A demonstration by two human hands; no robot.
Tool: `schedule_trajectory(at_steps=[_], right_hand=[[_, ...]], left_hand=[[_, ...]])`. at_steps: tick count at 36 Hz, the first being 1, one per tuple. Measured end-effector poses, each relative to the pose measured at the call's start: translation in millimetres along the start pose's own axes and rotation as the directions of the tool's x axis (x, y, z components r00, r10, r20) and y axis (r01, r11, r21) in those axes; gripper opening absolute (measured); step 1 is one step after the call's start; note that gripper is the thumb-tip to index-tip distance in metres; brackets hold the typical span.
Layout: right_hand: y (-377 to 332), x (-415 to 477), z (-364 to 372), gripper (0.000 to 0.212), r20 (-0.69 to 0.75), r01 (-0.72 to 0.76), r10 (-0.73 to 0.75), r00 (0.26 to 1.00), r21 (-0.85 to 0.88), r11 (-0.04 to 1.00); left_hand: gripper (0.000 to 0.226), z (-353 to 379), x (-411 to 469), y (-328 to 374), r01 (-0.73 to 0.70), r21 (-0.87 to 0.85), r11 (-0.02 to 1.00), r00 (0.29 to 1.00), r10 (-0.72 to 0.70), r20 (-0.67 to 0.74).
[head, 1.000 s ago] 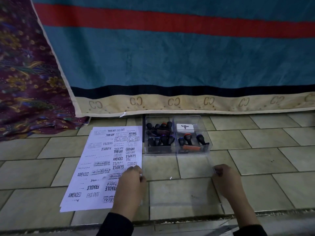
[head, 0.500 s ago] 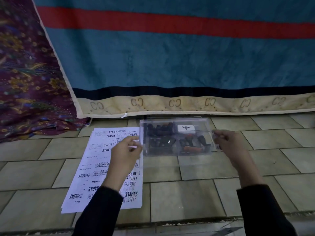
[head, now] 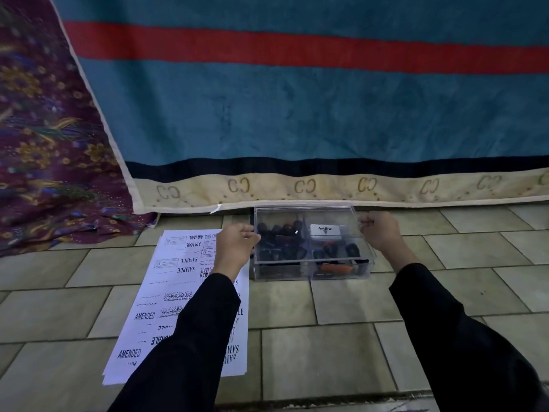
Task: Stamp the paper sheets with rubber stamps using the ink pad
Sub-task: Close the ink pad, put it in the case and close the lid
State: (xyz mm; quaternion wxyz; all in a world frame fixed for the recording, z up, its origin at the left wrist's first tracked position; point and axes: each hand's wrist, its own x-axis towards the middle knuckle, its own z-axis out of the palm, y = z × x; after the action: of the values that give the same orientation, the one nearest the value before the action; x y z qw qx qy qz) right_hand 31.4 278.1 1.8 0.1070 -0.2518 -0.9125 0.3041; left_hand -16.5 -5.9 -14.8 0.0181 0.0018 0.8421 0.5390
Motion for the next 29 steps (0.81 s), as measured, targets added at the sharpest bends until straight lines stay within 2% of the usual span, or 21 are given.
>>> schedule_trajectory(at_steps=[5, 18, 27, 29], right_hand=[[1.7, 1.8, 3.7, 0.022, -0.008, -0.009, 0.008, 1.0, -0.02, 1.0], [4.6, 0.9, 2.8, 0.02, 0.025, -0.06, 0.063, 0.998, -0.084, 0.995], [3.5, -2.3, 6.7, 0.019, 0.1, -0.193, 0.184, 0.978, 0.085, 0.978], [10.5, 0.9, 13.4, 0.025, 0.094, -0.231, 0.218, 0.971, 0.149, 0.962]], left_hand=[[0.026, 0.2, 1.9, -1.0, -0.021, 0.024, 0.999, 1.0, 0.022, -0.018], [0.025, 0.8, 1.1, -5.1, 0.03, 0.003, 1.0, 1.0, -0.03, 0.0], [0.013, -0.1, 0.6, -3.5, 0.176, -0.061, 0.983, 0.982, -0.172, 0.074], [0.011, -1.6, -1.7, -2.5, 0.214, -0.075, 0.974, 0.973, -0.206, 0.099]])
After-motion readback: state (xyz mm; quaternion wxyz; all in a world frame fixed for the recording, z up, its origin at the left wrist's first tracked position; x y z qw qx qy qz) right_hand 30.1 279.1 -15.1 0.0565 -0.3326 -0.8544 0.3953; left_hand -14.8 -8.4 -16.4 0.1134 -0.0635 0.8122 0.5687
